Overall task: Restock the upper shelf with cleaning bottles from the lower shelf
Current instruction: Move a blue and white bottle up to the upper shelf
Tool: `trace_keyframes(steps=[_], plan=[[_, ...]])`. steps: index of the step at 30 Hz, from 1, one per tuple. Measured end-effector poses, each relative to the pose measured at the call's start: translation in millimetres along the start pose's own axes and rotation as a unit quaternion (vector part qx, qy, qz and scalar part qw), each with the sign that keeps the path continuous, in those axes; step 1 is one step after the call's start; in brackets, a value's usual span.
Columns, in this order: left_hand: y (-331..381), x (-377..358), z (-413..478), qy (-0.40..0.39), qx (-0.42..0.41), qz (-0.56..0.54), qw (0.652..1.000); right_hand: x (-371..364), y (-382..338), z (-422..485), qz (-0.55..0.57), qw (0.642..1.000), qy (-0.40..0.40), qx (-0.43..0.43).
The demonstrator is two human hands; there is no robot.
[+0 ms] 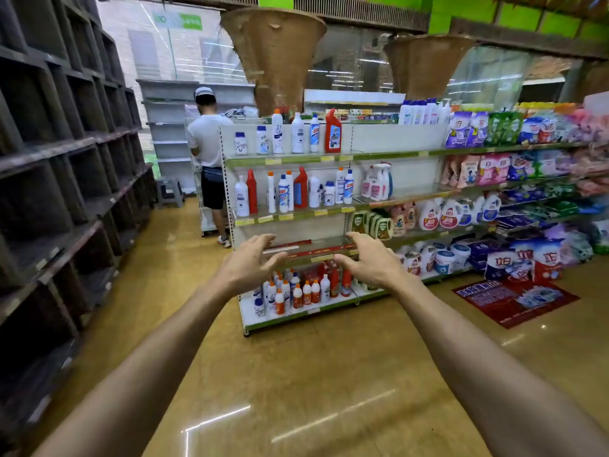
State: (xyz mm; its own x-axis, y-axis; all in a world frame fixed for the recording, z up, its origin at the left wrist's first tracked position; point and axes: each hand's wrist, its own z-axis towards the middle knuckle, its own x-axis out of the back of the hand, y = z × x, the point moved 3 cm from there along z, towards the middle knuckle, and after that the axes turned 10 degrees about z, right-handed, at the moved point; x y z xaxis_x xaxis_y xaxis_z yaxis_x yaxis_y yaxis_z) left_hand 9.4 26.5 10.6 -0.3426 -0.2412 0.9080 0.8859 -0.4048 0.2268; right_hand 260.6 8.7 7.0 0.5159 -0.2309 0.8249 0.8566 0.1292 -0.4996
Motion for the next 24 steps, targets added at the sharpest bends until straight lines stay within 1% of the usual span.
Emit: trace_keyframes(steps=[5,10,14,18,24], plan=[[-13.4,-14.2,19.2,-0.005,0.020,-0.002,1.000,-19.5,10.8,31.6,0.025,0.999,-0.020,-0.001],[-42.7,-29.6,68.6,0.006,0.036,-0.021,0.999,-42.5,18.5,89.4,0.042,0.999,-0.021,0.002],[-71.2,-47.0,128.4,0.020,0.037,-0.064,0.997,-61.5,27.0,147.4,0.053,0.998,-0.015,0.003],[-104.9,-67.3,193.4,0.022,0.040,-0.113,0.992,-77.7,33.1,208.7,0.073,0.997,-0.016,-0.021],[-148.1,-93.5,273.6,0.032,0.058,-0.189,0.980,-104.0,40.1,283.9,0.101,0.994,-0.010,-0.031]])
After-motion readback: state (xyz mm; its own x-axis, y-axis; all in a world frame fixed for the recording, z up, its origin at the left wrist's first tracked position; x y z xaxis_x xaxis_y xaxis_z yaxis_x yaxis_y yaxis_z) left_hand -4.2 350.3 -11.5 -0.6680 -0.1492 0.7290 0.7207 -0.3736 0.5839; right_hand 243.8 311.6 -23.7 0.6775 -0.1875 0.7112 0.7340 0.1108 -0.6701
